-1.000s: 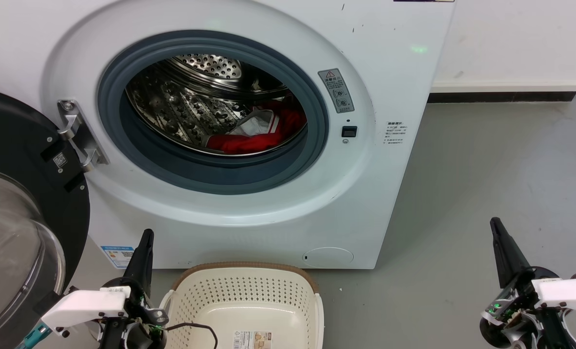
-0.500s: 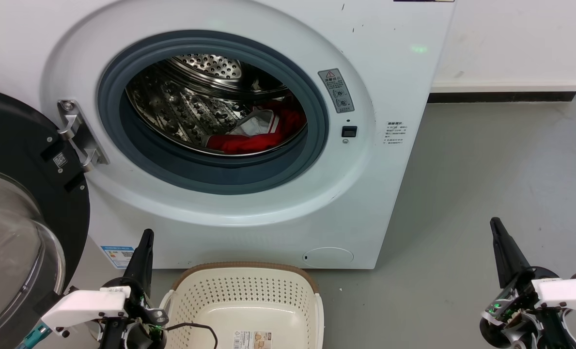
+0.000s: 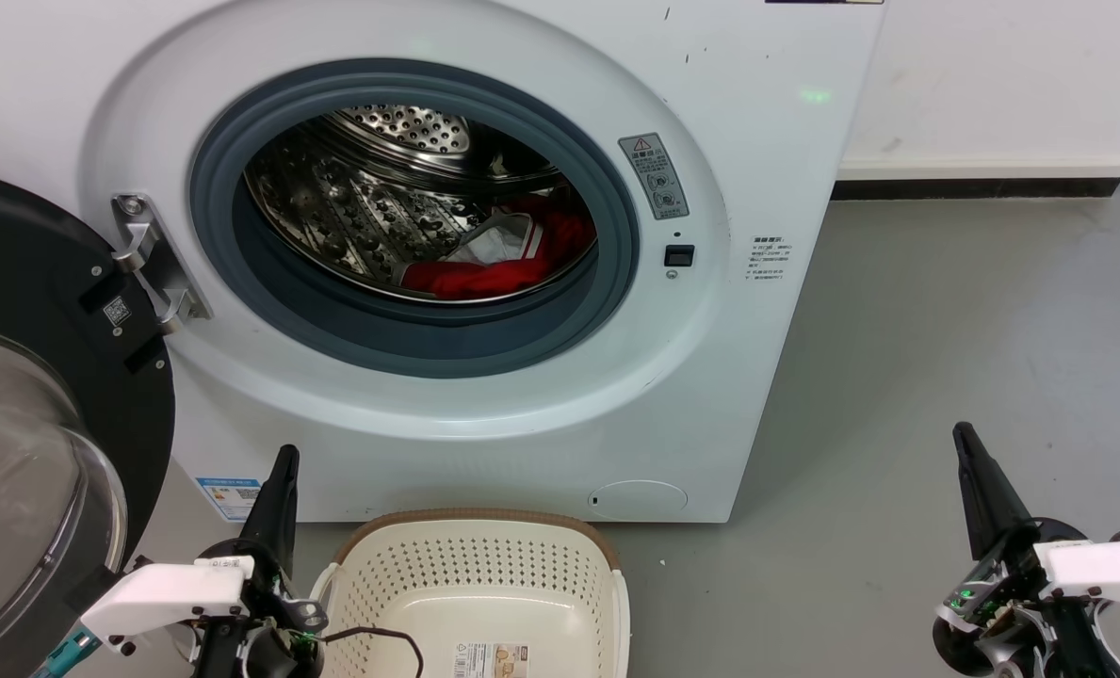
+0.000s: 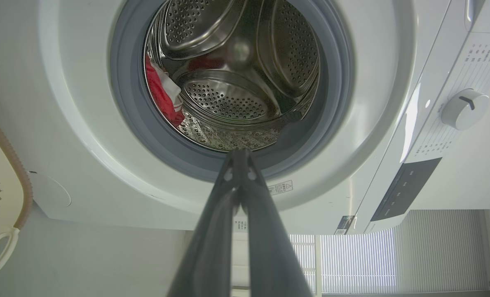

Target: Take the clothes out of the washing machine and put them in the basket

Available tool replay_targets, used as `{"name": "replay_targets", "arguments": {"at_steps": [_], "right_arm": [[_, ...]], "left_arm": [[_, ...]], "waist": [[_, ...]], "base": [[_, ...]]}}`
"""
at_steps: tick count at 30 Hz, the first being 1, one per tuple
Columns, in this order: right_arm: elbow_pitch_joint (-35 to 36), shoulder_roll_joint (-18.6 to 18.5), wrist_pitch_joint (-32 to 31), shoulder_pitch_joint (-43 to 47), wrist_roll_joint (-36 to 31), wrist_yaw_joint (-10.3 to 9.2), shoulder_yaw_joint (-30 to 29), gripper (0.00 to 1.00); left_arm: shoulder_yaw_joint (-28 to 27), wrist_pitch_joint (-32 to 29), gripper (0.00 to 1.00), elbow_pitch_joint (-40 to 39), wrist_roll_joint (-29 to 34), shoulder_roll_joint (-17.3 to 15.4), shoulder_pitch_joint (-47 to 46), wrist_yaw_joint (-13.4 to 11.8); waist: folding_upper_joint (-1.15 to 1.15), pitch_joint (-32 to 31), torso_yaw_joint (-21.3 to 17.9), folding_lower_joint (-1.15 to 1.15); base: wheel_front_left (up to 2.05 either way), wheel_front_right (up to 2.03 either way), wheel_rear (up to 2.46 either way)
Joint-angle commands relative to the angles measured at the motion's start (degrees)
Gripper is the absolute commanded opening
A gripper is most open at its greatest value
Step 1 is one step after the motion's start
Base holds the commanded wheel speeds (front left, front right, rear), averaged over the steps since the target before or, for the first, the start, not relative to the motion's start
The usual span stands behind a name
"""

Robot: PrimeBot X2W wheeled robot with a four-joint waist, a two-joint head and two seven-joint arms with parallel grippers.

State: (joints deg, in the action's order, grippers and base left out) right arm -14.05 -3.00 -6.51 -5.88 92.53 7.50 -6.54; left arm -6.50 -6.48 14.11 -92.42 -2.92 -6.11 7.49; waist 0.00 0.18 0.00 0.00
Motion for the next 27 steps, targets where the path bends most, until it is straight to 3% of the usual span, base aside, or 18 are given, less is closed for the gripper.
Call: {"name": "replay_targets", "arguments": {"at_steps": [1, 15, 27], "right_arm": [[-0.03, 0.00, 0.00, 0.01, 0.00, 0.00, 0.01, 1.00], [2.20, -0.33, 3.52, 1.29, -3.84, -0.01, 1.80, 1.00], [5.53, -0.07, 6.55, 2.19, -20.86, -0.01, 1.45, 1.00]], "left_arm": [[0.02, 0.01, 1.00, 0.05, 0.01, 0.00, 0.01, 0.00], [2.97, 3.55, 1.00, -1.79, 4.09, 0.02, -0.23, -0.01], [4.31, 6.57, 1.00, -4.21, 17.49, 0.01, -0.74, -0.01]], "waist": [[0.00, 0.00, 0.00, 0.00], [0.00, 0.13, -0.03, 0.00], [0.00, 0.18, -0.06, 0.00]], "base": [[0.00, 0.00, 0.00], [0.00, 0.00, 0.00], [0.00, 0.00, 0.00]]}}
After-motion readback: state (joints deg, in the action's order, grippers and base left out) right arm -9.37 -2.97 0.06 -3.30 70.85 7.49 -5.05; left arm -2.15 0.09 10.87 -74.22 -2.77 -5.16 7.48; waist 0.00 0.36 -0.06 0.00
